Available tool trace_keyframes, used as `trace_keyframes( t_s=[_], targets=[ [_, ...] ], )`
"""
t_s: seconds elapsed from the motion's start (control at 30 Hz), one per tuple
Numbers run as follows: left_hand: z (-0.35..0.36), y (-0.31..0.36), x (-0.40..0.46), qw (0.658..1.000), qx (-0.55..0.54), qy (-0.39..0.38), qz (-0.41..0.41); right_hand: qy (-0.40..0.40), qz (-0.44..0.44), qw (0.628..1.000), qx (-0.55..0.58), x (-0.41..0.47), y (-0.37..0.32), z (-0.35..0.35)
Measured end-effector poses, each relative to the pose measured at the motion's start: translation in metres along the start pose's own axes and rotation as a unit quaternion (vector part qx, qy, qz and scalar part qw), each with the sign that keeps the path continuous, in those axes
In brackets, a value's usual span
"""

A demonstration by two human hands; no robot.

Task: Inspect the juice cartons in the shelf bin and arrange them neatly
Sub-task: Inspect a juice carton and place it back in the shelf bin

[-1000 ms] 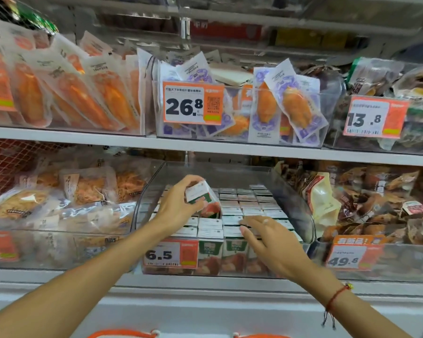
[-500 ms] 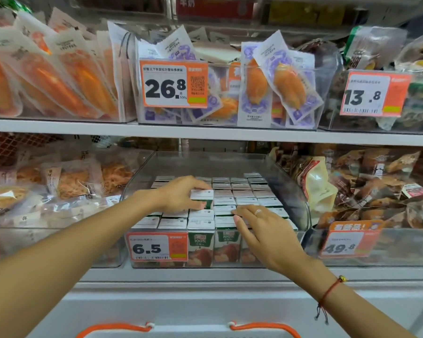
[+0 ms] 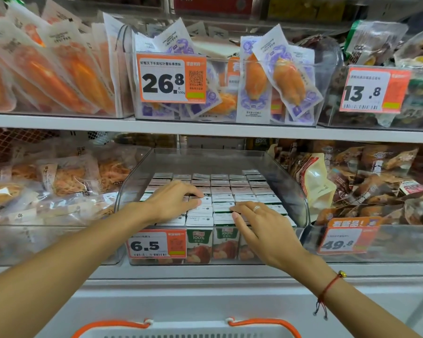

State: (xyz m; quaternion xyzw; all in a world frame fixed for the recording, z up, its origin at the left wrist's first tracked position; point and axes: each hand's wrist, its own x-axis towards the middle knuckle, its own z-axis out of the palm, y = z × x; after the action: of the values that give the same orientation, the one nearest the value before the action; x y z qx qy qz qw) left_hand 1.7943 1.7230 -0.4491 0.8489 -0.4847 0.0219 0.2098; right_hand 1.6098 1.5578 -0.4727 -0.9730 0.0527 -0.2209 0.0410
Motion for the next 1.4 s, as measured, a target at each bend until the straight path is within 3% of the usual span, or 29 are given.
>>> trace_keyframes(
  t_s=[0.13,0.3,0.67,0.87,1.0,1.1,1.4],
  targets=[
    [-0.006,-0.003,0.005,0.999,-0.025,-0.018,-0.014,-0.048,-0.008,0.999,0.02,0.004,0.01,-0.008],
    [-0.011,-0.009,0.019,0.999,0.01,0.002,-0.032,-0.014,-0.019,1.0,-0.007,0.001,0.014,-0.007],
    [-0.033,-0.015,0.057,0.987,0.039,-0.149,-0.051,0.037,-0.001,0.999,-0.022,0.002,0.009,-0.002],
    [-0.03,-0.008,0.067,0.975,0.135,-0.169,-0.047,0.043,0.005,0.999,-0.028,0.001,0.008,0.0],
    [-0.025,-0.009,0.062,0.972,0.141,-0.178,-0.066,0.049,0.006,0.999,-0.016,0.001,0.008,0.001],
    [-0.021,-0.013,0.056,0.983,0.102,-0.142,-0.063,0.053,0.007,0.998,-0.018,0.001,0.008,0.002],
    [-0.008,-0.004,0.032,0.996,-0.023,0.065,-0.05,0.059,0.012,0.998,-0.02,0.001,0.009,0.002]
  ],
)
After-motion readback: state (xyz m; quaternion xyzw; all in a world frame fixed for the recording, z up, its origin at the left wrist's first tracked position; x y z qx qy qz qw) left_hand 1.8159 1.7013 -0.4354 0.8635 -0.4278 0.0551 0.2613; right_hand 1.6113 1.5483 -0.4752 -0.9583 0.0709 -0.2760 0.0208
